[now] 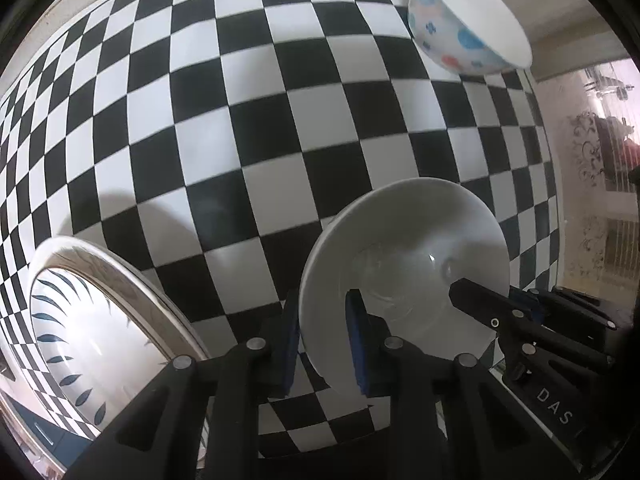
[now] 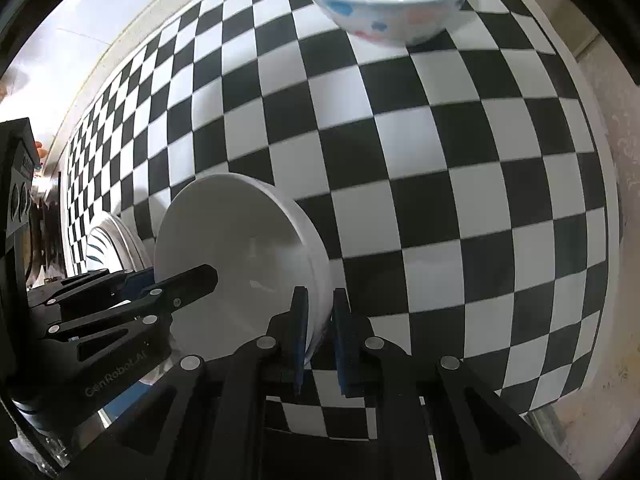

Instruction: Organize plates and bowls

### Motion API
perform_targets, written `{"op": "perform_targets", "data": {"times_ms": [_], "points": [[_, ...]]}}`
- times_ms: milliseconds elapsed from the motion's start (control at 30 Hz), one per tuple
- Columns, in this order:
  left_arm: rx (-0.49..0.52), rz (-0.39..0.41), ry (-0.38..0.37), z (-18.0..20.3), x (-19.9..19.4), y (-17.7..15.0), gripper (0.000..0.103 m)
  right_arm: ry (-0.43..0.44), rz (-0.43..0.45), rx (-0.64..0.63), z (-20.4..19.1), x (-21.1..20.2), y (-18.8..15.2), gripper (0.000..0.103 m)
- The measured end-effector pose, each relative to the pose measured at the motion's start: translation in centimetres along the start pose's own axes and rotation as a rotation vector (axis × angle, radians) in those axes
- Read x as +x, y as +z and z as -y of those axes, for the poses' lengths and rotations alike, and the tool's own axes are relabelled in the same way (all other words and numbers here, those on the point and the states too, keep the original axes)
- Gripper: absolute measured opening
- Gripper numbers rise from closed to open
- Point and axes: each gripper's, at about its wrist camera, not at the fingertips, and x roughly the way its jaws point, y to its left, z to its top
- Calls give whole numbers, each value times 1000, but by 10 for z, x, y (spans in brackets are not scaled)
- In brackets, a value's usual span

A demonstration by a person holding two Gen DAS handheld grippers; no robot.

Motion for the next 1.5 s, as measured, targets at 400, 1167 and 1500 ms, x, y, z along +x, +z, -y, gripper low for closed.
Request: {"op": "perform_targets", "data": {"times_ms": [400,1167,1500], "points": [[-8,-13,18,15,12,12,20,9,-37,-13,0,15,7,13],[-86,281,37,4,-106,137,30,105,283,-11,21,-120,150,83],[-120,214,-60,-9,-73,254,29,80,227,43,35,-68,276,76]]}}
